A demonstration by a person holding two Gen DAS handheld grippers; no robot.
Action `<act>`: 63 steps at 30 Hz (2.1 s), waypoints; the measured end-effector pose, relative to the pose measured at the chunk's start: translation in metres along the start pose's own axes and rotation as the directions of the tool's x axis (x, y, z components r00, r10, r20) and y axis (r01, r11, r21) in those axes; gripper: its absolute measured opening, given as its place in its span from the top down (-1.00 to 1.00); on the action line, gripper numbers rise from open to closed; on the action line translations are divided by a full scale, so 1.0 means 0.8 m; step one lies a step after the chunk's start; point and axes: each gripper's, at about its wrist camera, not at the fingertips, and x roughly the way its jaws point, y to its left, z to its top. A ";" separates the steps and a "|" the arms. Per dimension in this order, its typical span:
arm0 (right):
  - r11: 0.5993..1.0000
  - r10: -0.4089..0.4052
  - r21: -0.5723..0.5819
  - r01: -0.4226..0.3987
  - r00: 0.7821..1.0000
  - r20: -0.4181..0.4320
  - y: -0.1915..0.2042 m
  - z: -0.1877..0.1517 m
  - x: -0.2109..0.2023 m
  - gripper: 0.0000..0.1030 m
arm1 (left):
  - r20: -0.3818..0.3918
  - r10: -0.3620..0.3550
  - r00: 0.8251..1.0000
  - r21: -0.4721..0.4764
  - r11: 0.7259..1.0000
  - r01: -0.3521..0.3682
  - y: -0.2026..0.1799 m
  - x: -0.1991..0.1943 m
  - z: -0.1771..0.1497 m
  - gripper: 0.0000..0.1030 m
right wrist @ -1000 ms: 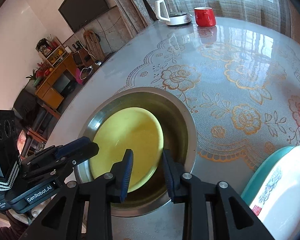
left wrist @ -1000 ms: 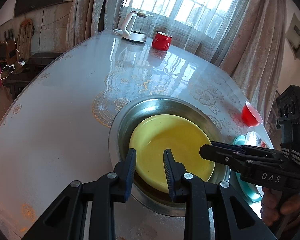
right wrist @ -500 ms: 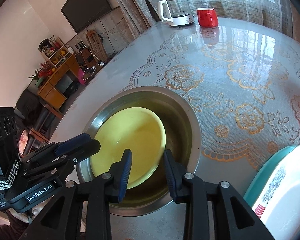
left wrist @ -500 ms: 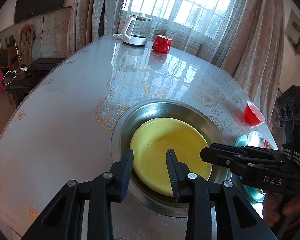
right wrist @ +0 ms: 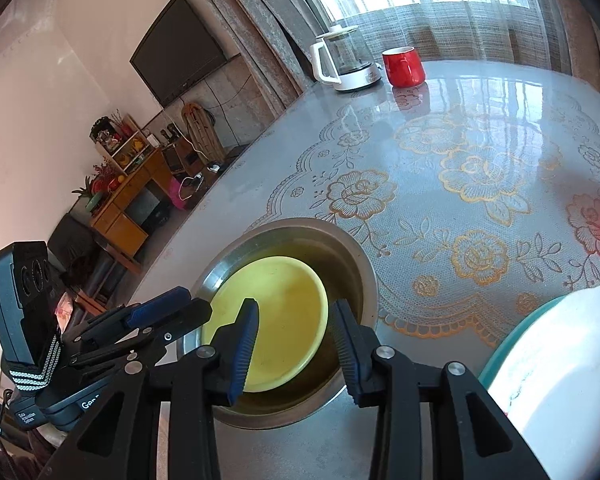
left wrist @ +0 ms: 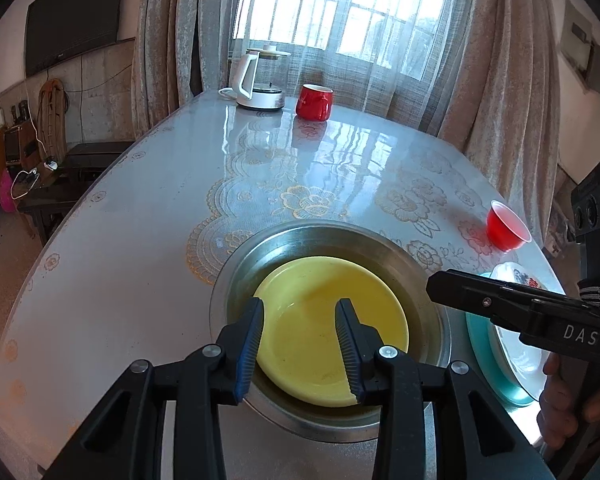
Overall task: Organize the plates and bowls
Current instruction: 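Move both tools to the rim of the red-and-white bowl, then grasp the red-and-white bowl rim with both tools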
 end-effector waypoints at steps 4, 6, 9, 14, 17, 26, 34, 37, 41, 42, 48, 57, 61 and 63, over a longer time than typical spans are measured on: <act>0.999 0.002 0.039 -0.003 0.999 0.039 -0.018 0.002 -0.022 0.25 | 0.010 -0.014 1.000 0.037 0.999 0.014 -0.020 0.000 0.009 0.27; 0.998 -0.008 0.061 0.004 0.998 0.059 -0.029 0.002 -0.035 0.25 | 0.009 -0.020 1.000 0.059 0.998 0.020 -0.033 0.003 0.013 0.27; 0.994 -0.015 0.105 0.005 0.996 0.091 -0.050 -0.001 -0.057 0.25 | 0.002 -0.032 0.999 0.092 0.995 0.032 -0.056 0.011 0.020 0.27; 0.981 -0.053 0.192 0.023 0.987 0.152 -0.096 -0.005 -0.102 0.25 | -0.013 -0.062 0.998 0.150 0.987 0.063 -0.101 0.026 0.032 0.27; 0.965 -0.092 0.260 0.039 0.976 0.196 -0.133 -0.010 -0.137 0.25 | -0.022 -0.086 0.996 0.180 0.980 0.089 -0.130 0.035 0.041 0.27; 0.872 -0.271 0.473 0.126 0.929 0.252 -0.255 -0.027 -0.235 0.25 | -0.068 -0.161 0.985 0.242 0.955 0.173 -0.240 0.072 0.077 0.27; 0.823 -0.316 0.550 0.144 0.920 0.233 -0.335 -0.025 -0.259 0.25 | -0.198 -0.184 0.963 0.215 0.950 0.226 -0.323 0.132 0.103 0.27; 0.815 -0.307 0.563 0.135 0.925 0.224 -0.359 -0.017 -0.253 0.25 | -0.254 -0.195 0.947 0.138 0.962 0.235 -0.334 0.161 0.113 0.27; 0.818 -0.291 0.562 0.126 0.932 0.214 -0.384 0.002 -0.240 0.25 | -0.259 -0.208 0.943 0.076 0.969 0.234 -0.346 0.186 0.126 0.28; 0.818 -0.289 0.561 0.126 0.933 0.212 -0.390 0.008 -0.236 0.25 | -0.262 -0.205 0.943 0.067 0.971 0.230 -0.349 0.193 0.130 0.28; 0.819 -0.304 0.553 0.157 0.935 0.185 -0.419 0.033 -0.213 0.30 | -0.267 -0.220 0.938 0.052 0.969 0.242 -0.380 0.229 0.146 0.30; 0.817 -0.297 0.552 0.167 0.942 0.155 -0.447 0.044 -0.189 0.52 | -0.325 -0.200 0.924 0.031 0.974 0.222 -0.409 0.286 0.150 0.32; 0.814 -0.278 0.558 0.160 0.951 0.133 -0.454 0.042 -0.176 0.69 | -0.352 -0.221 0.910 0.050 0.966 0.254 -0.420 0.299 0.147 0.58; 0.813 -0.272 0.563 0.151 0.952 0.138 -0.456 0.040 -0.174 0.72 | -0.348 -0.235 0.907 0.060 0.960 0.272 -0.424 0.295 0.145 0.68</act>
